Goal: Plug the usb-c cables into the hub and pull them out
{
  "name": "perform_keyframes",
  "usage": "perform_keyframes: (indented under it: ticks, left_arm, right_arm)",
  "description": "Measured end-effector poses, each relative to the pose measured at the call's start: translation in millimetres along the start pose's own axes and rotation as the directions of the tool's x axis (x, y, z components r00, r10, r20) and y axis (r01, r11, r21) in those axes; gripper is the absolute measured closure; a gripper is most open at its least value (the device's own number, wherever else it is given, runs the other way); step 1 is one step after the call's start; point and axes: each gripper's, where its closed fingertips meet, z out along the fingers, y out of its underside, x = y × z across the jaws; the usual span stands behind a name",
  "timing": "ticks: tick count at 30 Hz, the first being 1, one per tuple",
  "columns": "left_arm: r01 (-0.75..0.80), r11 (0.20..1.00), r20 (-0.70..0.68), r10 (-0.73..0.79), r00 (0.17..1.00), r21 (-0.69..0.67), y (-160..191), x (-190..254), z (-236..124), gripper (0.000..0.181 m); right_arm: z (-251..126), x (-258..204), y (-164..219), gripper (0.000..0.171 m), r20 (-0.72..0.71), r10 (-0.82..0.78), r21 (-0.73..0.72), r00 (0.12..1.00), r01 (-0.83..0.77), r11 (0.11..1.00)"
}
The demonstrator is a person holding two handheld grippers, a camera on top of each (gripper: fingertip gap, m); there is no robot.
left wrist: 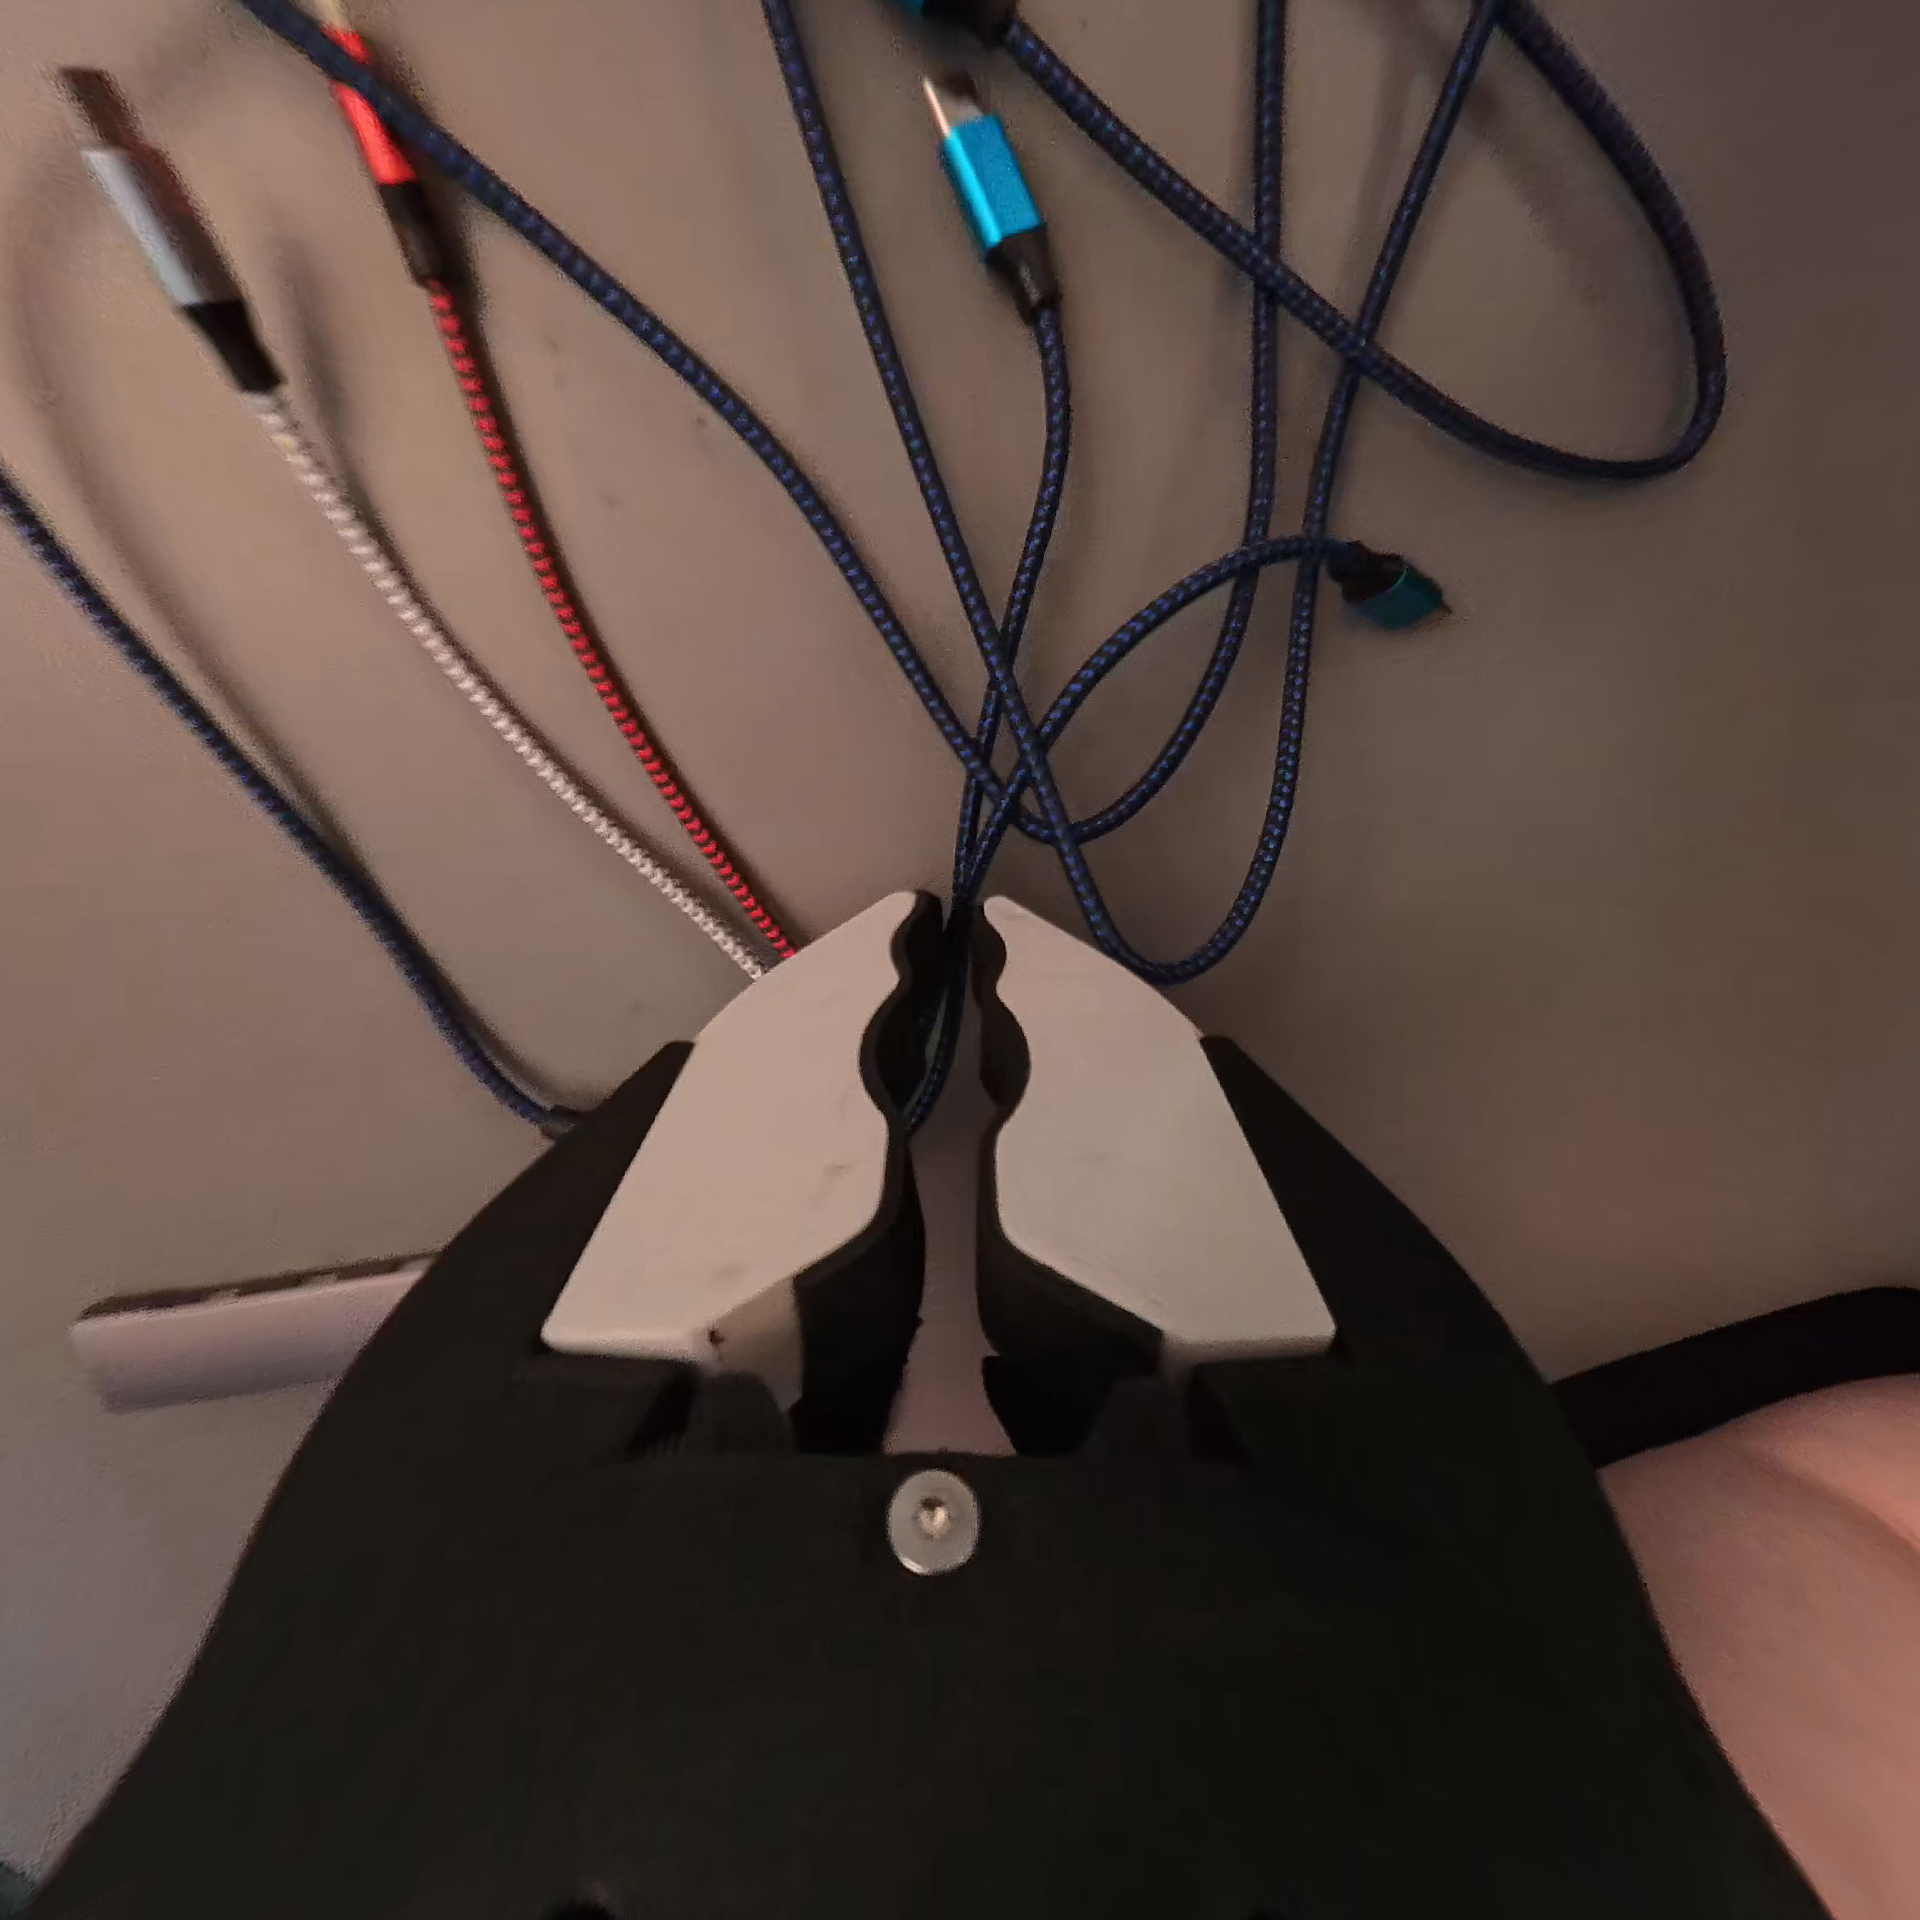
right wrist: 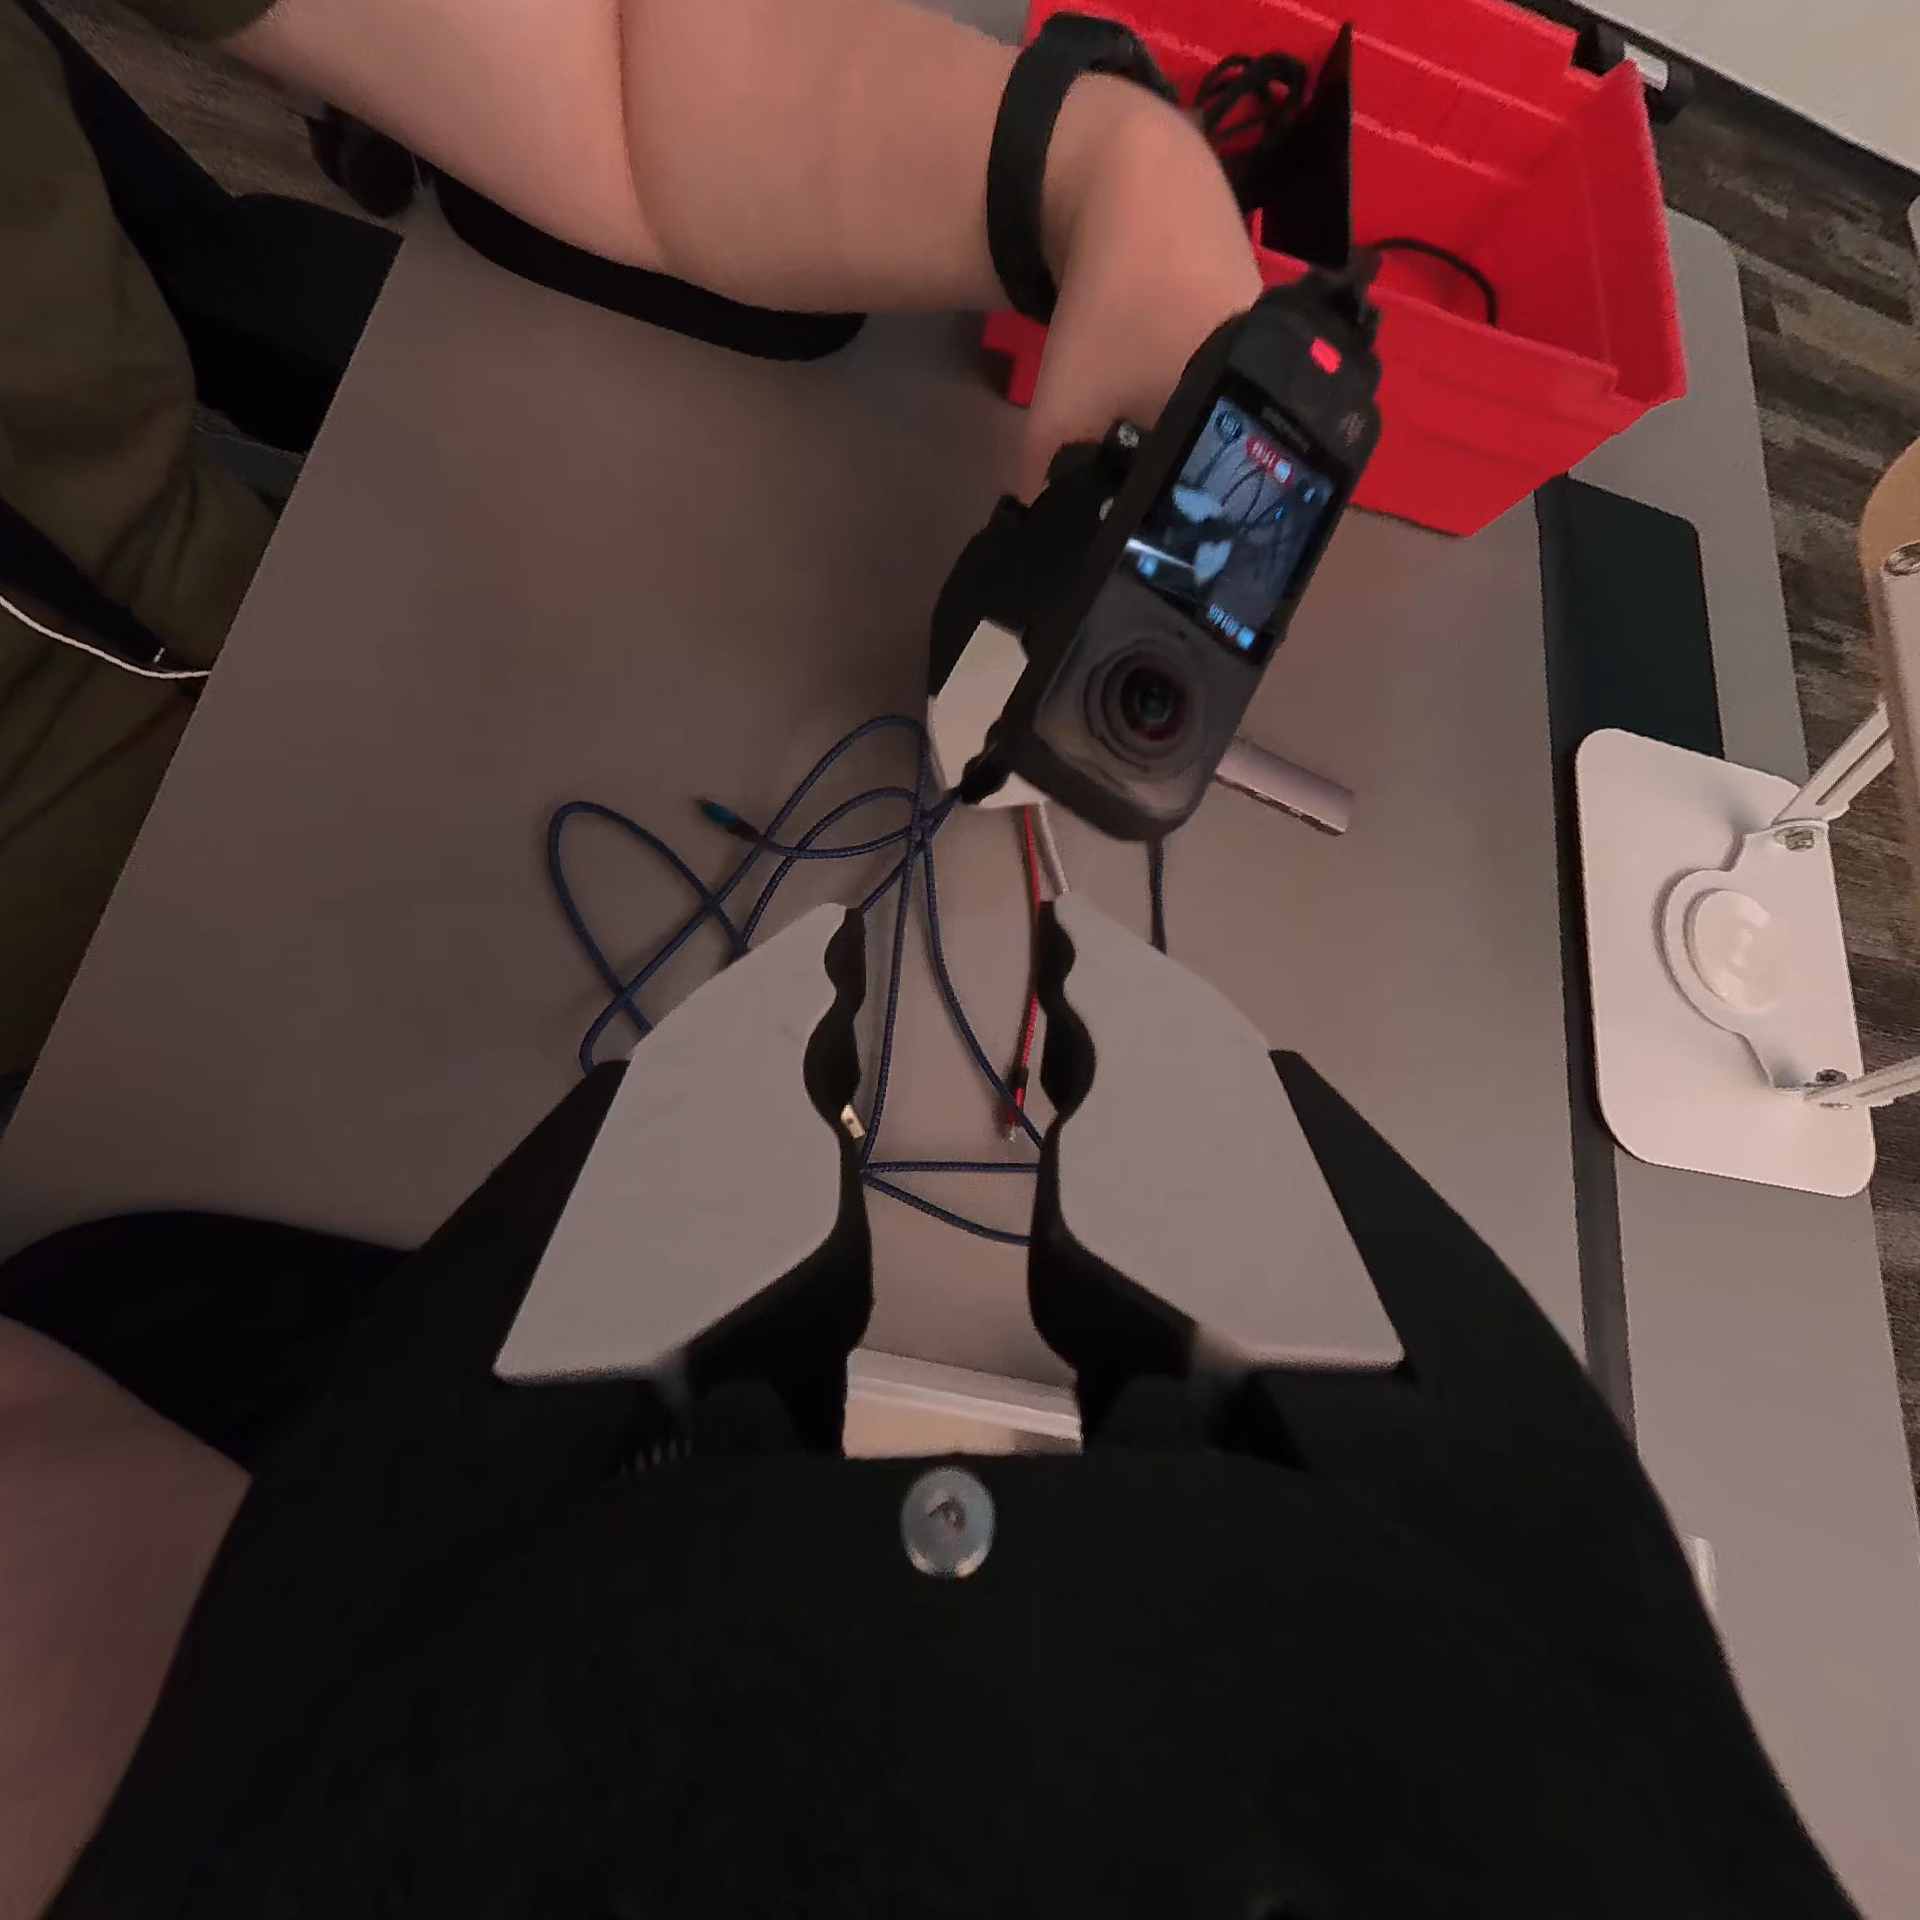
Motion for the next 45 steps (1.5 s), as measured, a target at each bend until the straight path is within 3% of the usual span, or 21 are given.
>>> perform_keyframes:
  ticks: [6, 13, 20, 22, 25, 32, 38, 43, 45]
  left_arm:
    - [0.049, 0.994, 0.199, -0.069, 0.978, 0.101, -9, -23, -39, 0.177]
    - [0.101, 0.975, 0.281, -0.156, 0.947, 0.199, -9, -40, -63, 0.178]
    - [0.103, 0.968, 0.308, -0.172, 0.936, 0.227, -8, -47, -68, 0.178]
    - [0.089, 0.972, 0.315, -0.156, 0.936, 0.217, -8, -46, -68, 0.178]
    - [0.064, 0.973, 0.324, -0.135, 0.936, 0.222, -8, -44, -72, 0.178]
    - [0.027, 0.968, 0.337, -0.113, 0.935, 0.251, -10, -39, -82, 0.179]
    - [0.04, 0.951, 0.349, -0.151, 0.925, 0.305, -12, -40, -96, 0.179]
    - [0.133, 0.954, 0.406, -0.238, 0.882, 0.27, 6, -56, -100, 0.179]
    - [0.185, 0.946, 0.44, -0.29, 0.85, 0.267, 13, -66, -102, 0.179]
  right_arm:
    - [20, -2, 29, 0.142, 0.069, 0.084, -0.139, 0.994, -0.073, 0.988]
    - [63, 6, 44, 0.147, 0.102, 0.201, -0.287, 0.974, -0.164, 0.944]
    - [83, 37, 45, 0.15, 0.005, 0.365, -0.245, 0.931, -0.352, 0.903]
    - [87, 50, 55, 0.15, -0.066, 0.359, -0.25, 0.931, -0.364, 0.897]
    - [97, 51, 62, 0.15, -0.064, 0.358, -0.264, 0.932, -0.362, 0.894]
    - [123, 68, 42, 0.158, -0.102, 0.358, -0.149, 0.928, -0.37, 0.917]
    - [107, 65, 34, 0.166, -0.023, 0.412, -0.094, 0.911, -0.412, 0.906]
    - [57, 60, 28, 0.167, -0.034, 0.345, -0.044, 0.938, -0.347, 0.937]
    - [41, 40, 19, 0.166, 0.069, 0.325, -0.002, 0.943, -0.325, 0.946]
